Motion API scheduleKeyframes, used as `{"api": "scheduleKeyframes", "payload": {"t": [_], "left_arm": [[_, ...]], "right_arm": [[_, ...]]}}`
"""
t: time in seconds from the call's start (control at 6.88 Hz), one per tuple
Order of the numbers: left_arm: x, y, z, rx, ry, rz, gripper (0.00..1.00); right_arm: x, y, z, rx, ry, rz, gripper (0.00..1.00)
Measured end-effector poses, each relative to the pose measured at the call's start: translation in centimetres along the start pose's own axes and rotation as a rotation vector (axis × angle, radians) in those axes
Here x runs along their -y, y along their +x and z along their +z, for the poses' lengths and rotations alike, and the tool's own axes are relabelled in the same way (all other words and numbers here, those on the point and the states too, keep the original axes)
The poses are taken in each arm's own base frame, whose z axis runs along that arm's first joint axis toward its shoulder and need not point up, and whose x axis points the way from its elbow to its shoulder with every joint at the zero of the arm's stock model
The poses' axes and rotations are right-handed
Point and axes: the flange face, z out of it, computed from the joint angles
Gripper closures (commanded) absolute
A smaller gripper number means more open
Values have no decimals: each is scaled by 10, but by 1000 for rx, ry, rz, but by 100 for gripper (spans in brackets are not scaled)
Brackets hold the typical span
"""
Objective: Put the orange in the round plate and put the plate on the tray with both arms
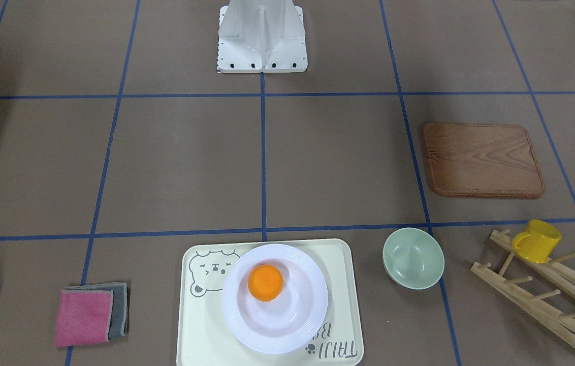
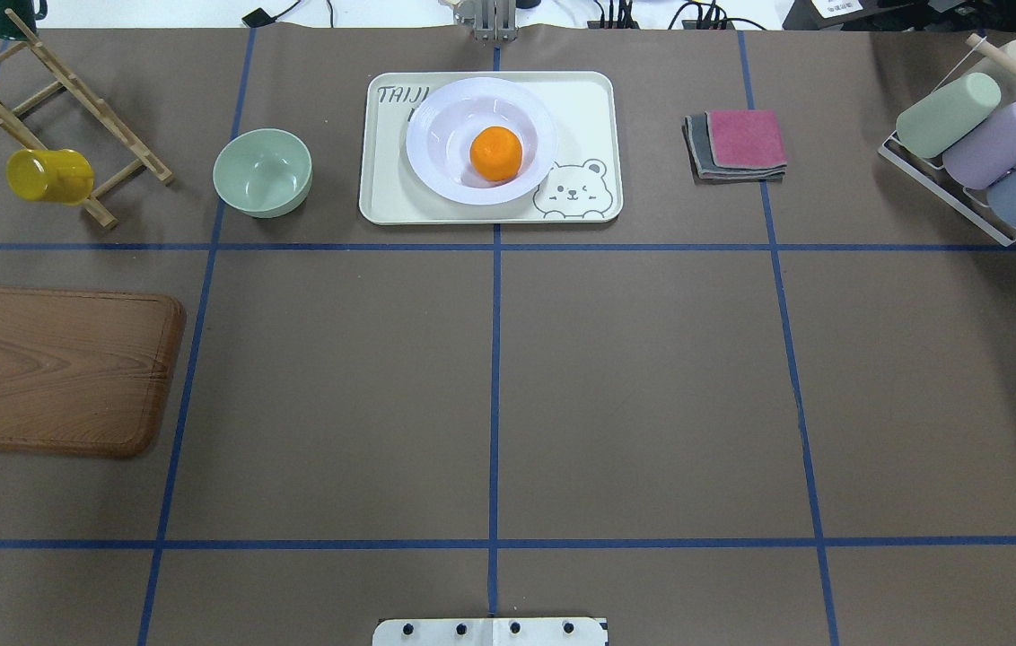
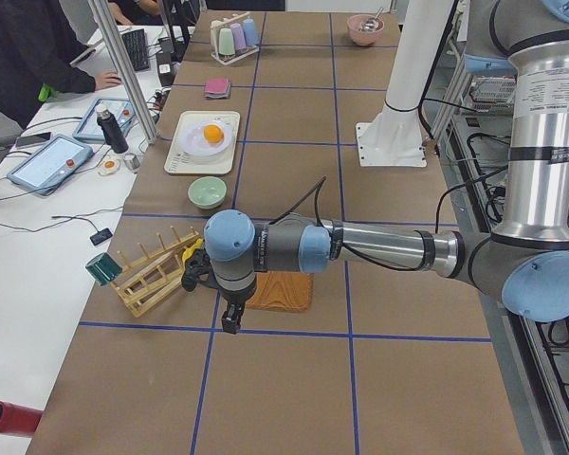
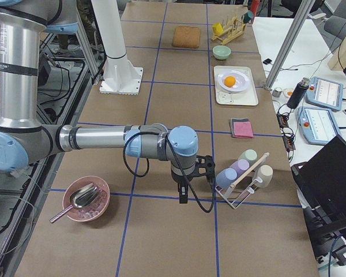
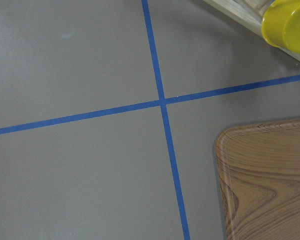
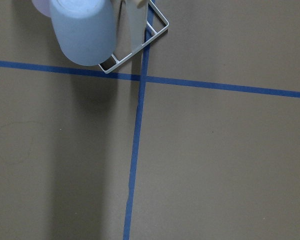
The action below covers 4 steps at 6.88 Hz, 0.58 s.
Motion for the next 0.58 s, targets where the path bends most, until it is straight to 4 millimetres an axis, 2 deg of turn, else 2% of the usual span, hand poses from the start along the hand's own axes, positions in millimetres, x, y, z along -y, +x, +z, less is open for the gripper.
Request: {"api": "scheduleKeyframes", "payload": {"t": [0.58], "left_arm": [[-2,5,-4,1,9,10,2]], "right_arm": [[1,1,1,1,1,6,0]]}}
